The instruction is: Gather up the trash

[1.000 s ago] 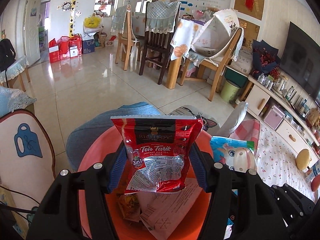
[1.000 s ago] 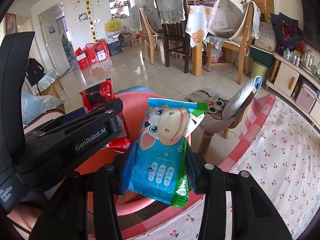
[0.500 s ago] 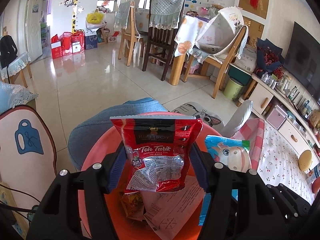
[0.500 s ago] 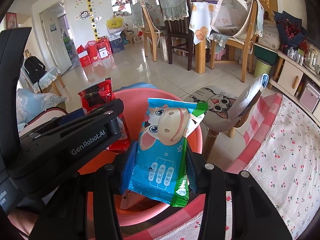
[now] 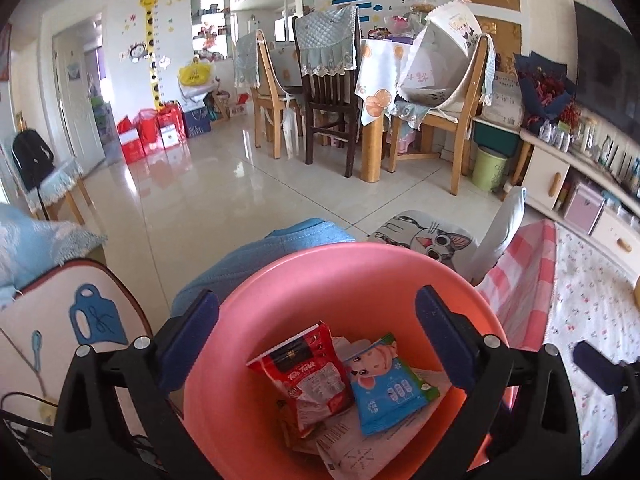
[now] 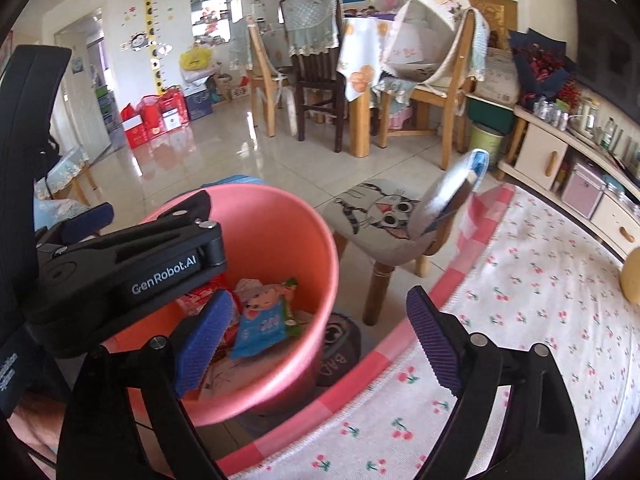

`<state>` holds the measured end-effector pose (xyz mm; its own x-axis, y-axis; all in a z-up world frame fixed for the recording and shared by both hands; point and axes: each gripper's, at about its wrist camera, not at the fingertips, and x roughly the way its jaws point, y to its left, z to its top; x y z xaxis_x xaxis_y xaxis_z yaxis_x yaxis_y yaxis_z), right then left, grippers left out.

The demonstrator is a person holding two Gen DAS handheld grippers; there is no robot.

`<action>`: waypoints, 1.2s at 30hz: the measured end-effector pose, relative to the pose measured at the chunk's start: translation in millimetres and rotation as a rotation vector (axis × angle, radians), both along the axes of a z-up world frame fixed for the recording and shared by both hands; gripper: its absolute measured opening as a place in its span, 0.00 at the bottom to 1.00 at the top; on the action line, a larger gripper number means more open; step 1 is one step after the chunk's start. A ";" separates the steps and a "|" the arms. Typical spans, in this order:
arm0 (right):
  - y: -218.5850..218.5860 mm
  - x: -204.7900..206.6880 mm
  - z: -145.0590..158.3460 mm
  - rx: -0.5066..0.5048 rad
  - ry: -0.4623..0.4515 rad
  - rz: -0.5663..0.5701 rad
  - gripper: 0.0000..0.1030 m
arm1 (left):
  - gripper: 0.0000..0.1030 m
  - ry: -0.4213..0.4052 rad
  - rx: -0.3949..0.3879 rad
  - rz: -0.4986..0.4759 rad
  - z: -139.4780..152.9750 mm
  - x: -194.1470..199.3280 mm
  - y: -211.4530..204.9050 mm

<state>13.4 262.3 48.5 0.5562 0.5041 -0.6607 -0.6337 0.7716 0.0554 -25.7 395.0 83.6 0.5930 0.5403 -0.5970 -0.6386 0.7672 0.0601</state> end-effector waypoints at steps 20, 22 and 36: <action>-122.4 -51.7 26.4 -0.099 -0.117 -0.252 0.91 | 0.96 -0.102 0.081 -0.264 23.8 0.8 -89.2; -132.4 -58.5 28.7 -0.112 -0.133 -0.272 0.91 | 0.96 -0.109 0.088 -0.289 25.3 -1.5 -98.7; -218.3 -100.2 43.0 -0.086 -0.202 -0.401 0.93 | 0.96 -0.131 0.094 -0.453 31.8 -22.1 -174.7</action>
